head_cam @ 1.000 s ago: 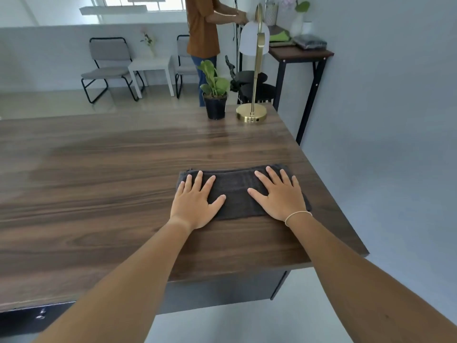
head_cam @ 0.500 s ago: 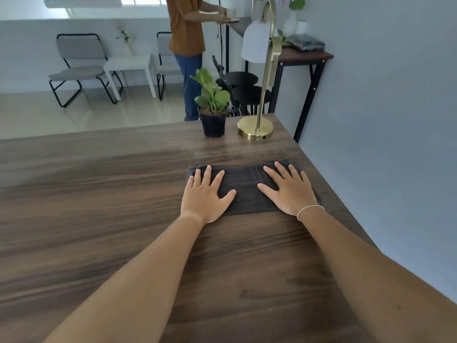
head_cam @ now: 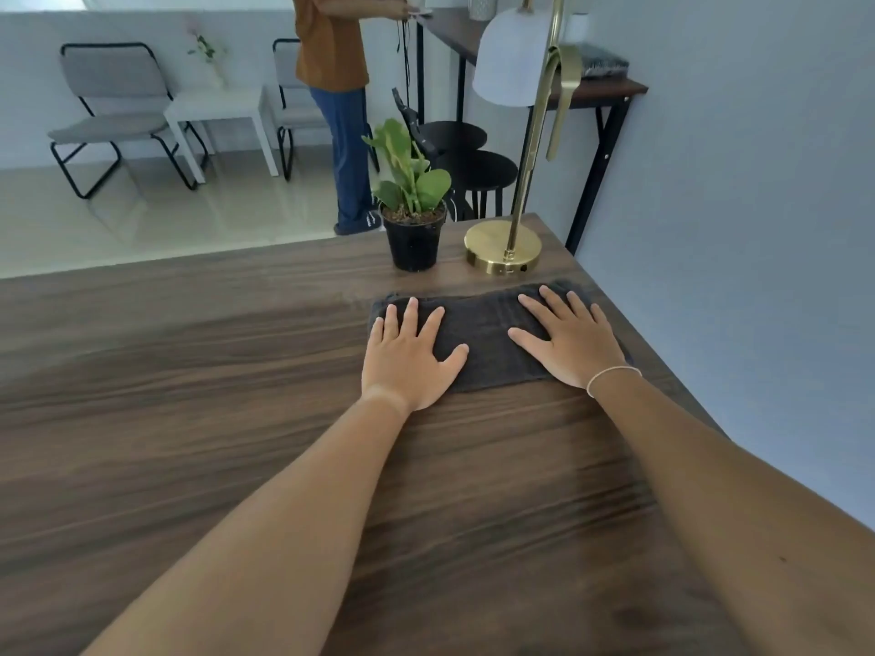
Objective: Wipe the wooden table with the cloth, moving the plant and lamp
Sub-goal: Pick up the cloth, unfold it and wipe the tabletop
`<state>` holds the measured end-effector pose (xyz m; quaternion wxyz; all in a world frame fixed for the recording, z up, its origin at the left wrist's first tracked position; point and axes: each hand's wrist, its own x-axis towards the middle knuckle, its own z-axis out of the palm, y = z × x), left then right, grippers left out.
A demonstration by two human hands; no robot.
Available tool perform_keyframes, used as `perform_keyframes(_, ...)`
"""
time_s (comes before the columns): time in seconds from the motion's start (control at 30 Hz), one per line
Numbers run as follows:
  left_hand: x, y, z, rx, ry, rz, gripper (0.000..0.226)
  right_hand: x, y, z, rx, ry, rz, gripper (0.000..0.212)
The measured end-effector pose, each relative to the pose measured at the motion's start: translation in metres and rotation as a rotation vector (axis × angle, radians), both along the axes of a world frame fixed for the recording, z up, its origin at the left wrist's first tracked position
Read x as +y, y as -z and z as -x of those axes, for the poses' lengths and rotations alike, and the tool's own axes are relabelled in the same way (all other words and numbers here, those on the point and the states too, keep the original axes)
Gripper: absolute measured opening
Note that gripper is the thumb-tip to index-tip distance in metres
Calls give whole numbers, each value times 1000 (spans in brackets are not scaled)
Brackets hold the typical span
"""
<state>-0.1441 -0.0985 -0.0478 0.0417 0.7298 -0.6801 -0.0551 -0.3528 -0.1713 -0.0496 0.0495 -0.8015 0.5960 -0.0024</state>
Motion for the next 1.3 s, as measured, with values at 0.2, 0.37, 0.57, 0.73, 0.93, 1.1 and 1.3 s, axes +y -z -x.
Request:
perform_keyframes(0.2,19,1,6,-5,-41,2,69,17,-3,5,-25,-12,-28,65)
perform_keyframes(0.37,57,1,27,-11,-90,-9,70,53,-3,26,-37,-67,-62,65)
perform_keyframes(0.57,117,-3,65,-10,-137,-17,70,99,-3,61,-47,-134,-64,65)
perform_keyframes(0.73,160,-3,96,-15,-174,-19,70,134,-3,87,-58,-172,-56,64)
perform_keyframes(0.93,193,-4,118,-17,-169,-18,69,169,-5,110,-62,-170,-49,64)
perform_keyframes(1.1,217,-5,125,-5,-114,-13,70,200,-5,123,-51,-126,-37,63)
perform_keyframes(1.3,243,-6,126,9,-52,-9,70,229,-4,128,-8,-85,-27,63)
